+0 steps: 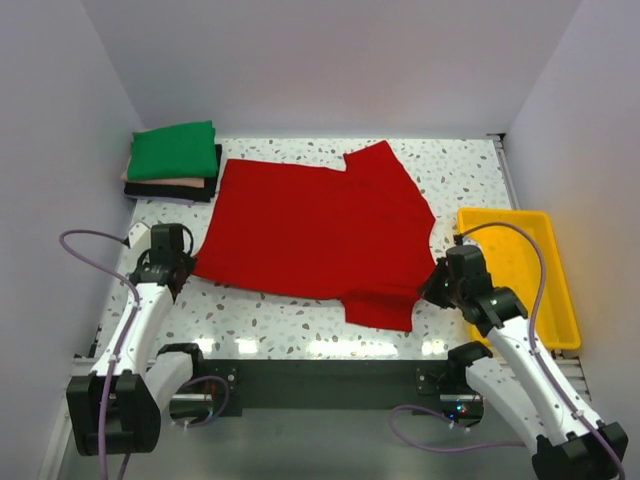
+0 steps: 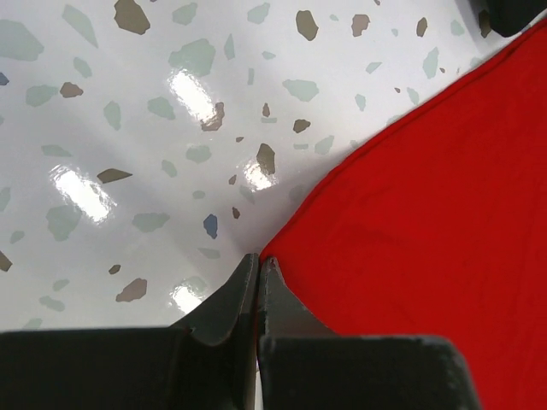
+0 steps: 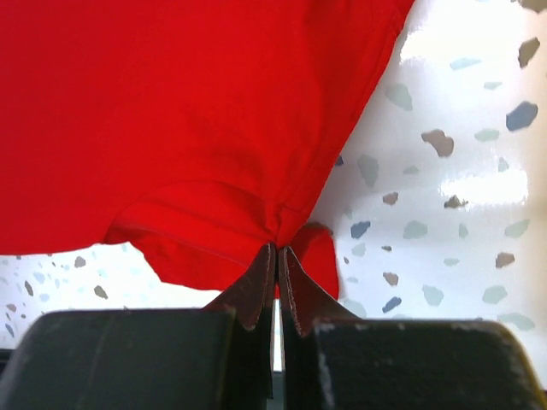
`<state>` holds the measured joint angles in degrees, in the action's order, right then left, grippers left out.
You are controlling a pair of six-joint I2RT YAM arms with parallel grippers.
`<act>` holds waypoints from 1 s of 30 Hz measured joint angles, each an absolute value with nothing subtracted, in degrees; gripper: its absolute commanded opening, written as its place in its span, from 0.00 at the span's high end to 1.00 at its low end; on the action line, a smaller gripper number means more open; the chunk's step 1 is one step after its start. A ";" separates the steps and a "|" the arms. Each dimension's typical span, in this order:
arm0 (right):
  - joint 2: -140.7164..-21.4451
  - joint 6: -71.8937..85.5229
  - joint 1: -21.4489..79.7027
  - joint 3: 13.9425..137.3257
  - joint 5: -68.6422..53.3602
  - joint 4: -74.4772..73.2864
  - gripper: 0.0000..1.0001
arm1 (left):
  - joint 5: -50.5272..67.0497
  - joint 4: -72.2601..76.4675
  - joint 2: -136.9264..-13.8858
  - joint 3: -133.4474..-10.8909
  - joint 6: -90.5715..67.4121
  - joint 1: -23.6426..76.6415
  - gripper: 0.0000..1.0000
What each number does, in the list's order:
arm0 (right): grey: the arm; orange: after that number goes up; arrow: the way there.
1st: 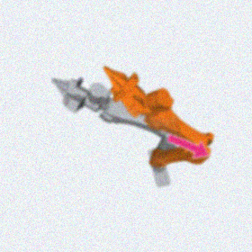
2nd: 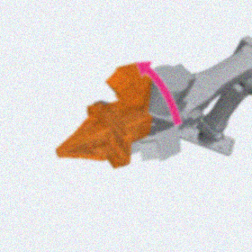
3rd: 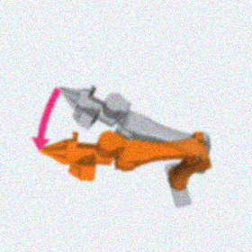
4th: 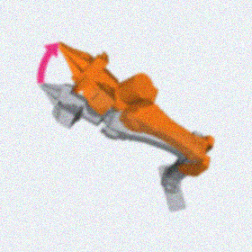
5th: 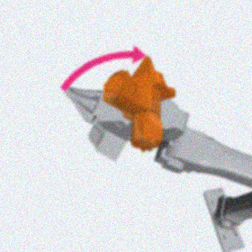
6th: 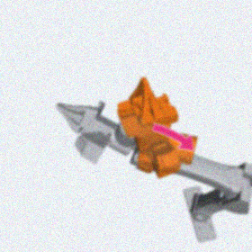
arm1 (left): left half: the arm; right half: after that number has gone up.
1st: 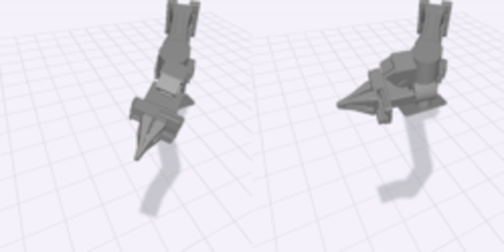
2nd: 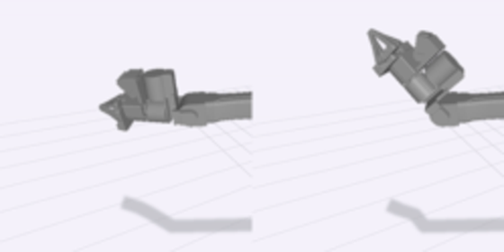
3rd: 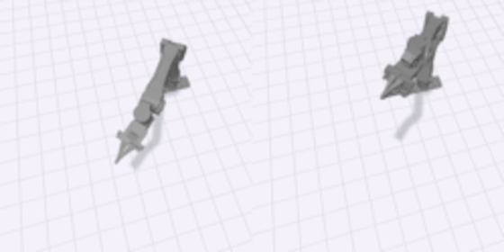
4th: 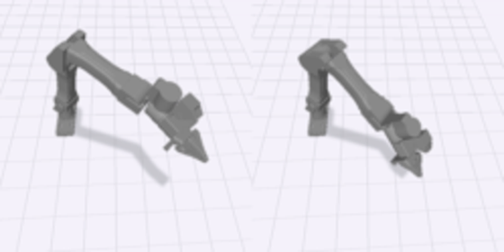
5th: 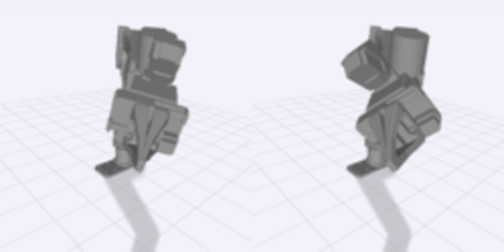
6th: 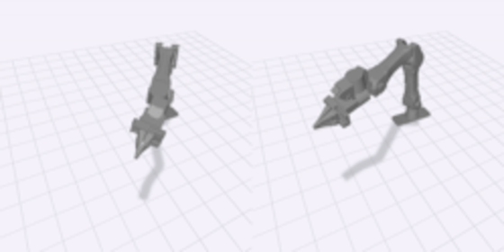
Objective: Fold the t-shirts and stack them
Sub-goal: Flatten the tshirt out
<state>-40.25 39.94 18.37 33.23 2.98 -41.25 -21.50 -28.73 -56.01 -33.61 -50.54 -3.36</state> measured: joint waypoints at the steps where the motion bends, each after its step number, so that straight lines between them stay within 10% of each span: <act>1: -39.31 40.12 18.37 33.23 2.83 -42.28 1.00 | -21.50 -29.30 -55.13 -33.54 -50.63 -3.36 1.00; 9: -36.14 40.97 18.37 34.35 2.76 -45.84 1.00 | -19.40 -29.17 -52.86 -33.36 -51.37 -3.38 1.00; 30: -75.44 35.79 18.37 53.34 7.92 -34.35 1.00 | -12.25 -18.72 -82.96 -49.21 -47.29 -3.38 1.00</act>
<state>-75.44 35.79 18.37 53.34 7.92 -34.35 -12.25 -18.72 -82.96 -49.21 -47.29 -3.38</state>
